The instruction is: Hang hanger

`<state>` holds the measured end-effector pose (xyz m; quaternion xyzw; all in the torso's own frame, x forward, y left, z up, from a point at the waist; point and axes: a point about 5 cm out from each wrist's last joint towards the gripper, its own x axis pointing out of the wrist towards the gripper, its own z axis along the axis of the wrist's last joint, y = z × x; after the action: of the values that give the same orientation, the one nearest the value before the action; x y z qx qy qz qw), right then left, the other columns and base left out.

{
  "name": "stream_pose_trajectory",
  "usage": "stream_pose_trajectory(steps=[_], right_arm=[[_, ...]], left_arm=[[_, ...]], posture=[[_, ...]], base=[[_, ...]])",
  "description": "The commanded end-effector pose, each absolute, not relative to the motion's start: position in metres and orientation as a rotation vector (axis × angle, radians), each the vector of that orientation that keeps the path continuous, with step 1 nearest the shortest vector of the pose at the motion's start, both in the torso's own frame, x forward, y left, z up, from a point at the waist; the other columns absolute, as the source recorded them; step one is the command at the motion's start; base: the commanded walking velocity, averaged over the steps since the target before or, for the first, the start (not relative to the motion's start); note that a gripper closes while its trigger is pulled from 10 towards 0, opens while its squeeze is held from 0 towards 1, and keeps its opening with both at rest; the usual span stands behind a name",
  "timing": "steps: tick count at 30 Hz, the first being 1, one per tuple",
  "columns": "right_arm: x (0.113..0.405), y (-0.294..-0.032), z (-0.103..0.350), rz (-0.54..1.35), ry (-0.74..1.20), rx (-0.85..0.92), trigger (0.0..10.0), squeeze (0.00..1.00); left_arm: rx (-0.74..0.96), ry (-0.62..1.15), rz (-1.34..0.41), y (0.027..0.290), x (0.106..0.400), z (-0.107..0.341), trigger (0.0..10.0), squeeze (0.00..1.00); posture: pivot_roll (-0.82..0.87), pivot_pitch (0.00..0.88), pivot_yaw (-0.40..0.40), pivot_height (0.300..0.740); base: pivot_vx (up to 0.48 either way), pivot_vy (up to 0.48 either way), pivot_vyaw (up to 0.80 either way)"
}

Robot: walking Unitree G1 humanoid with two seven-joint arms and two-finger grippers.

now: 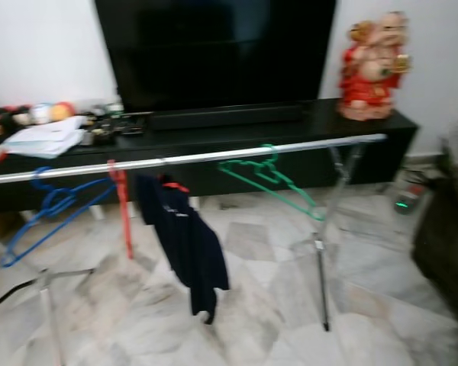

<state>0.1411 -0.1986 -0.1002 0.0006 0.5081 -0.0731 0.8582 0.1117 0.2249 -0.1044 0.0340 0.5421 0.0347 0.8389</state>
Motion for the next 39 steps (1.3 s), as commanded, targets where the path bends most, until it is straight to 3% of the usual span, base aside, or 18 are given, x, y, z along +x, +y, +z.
stream_pose_trajectory(steps=[1, 39], right_arm=[[0.142, -0.197, -0.100, -0.154, 1.069, 0.026, 10.0, 0.00], [0.130, -0.206, -0.103, -0.161, 1.086, 0.005, 10.0, 0.00]], left_arm=[[0.082, 1.152, 0.081, 0.228, 0.109, -0.104, 10.0, 0.00], [0.128, 1.181, 0.026, 0.221, 0.101, -0.108, 10.0, 0.00]], posture=[[0.04, 0.000, 0.040, 0.740], [0.01, 0.000, 0.019, 0.740]], base=[[0.000, 0.000, -0.74], [0.000, -0.103, -0.73]])
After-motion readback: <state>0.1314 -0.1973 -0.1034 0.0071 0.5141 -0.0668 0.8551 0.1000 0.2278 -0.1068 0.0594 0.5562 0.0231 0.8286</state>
